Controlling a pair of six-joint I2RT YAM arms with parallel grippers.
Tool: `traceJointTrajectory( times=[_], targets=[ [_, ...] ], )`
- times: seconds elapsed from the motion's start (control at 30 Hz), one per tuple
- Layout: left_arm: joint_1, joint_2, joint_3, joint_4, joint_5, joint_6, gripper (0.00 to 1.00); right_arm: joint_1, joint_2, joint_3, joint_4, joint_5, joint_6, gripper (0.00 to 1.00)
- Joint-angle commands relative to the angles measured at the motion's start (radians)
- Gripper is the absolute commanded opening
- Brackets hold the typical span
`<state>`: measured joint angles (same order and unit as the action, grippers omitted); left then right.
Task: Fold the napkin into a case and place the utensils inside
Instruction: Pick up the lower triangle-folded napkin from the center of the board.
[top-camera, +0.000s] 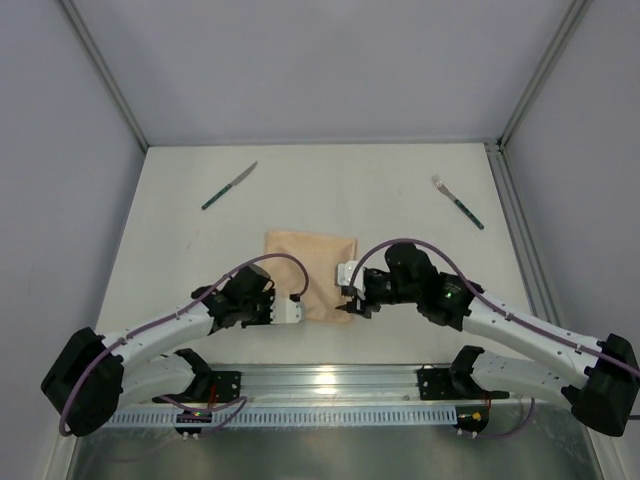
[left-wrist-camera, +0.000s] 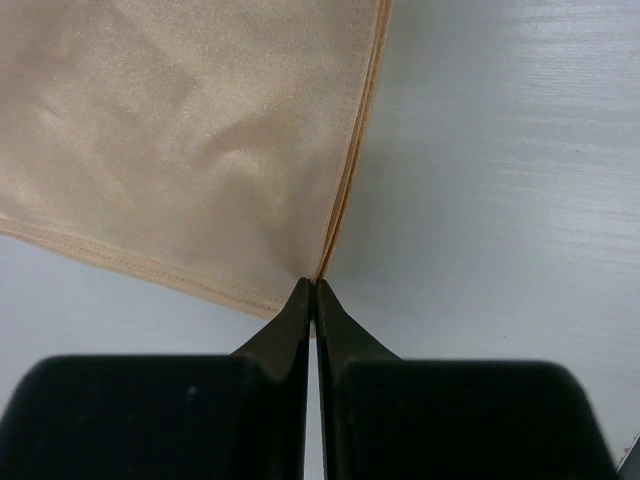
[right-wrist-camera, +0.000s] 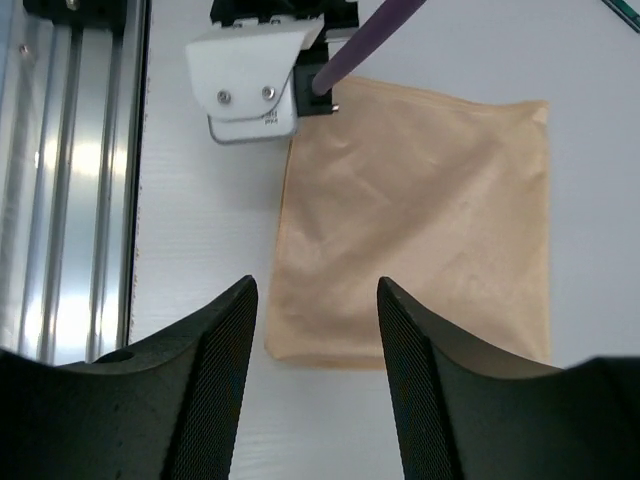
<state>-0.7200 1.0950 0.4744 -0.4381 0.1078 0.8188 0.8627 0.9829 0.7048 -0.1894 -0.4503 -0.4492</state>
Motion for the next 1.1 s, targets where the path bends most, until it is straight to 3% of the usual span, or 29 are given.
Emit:
traceJointTrajectory(
  times=[0.0,0.03,0.17,0.37,0.57,0.9,1.07],
  targets=[
    [-0.002,-0.037,0.039,0.012,0.012,-0.036,0.0,0.009,0.0,-0.013,-0.114,-0.034,-0.381,0.56],
    [-0.002,-0.04,0.044,-0.002,0.007,-0.038,0.0,0.01,0.002,-0.025,-0.134,-0.028,-0.422,0.61],
    [0.011,-0.072,0.061,-0.024,0.02,-0.041,0.0,0.015,0.033,-0.077,-0.188,-0.013,-0.511,0.63],
    [0.014,-0.078,0.067,-0.037,0.032,-0.052,0.0,0.099,0.083,-0.215,-0.003,0.154,-0.568,0.64],
    [0.014,-0.067,0.073,-0.044,0.03,-0.053,0.0,0.173,0.195,-0.246,0.119,0.268,-0.562,0.65],
    [0.013,-0.057,0.078,-0.053,0.046,-0.064,0.0,0.197,0.273,-0.232,0.131,0.34,-0.591,0.62],
    [0.014,-0.057,0.087,-0.062,0.041,-0.064,0.0,0.197,0.352,-0.189,0.073,0.366,-0.609,0.52]
  ],
)
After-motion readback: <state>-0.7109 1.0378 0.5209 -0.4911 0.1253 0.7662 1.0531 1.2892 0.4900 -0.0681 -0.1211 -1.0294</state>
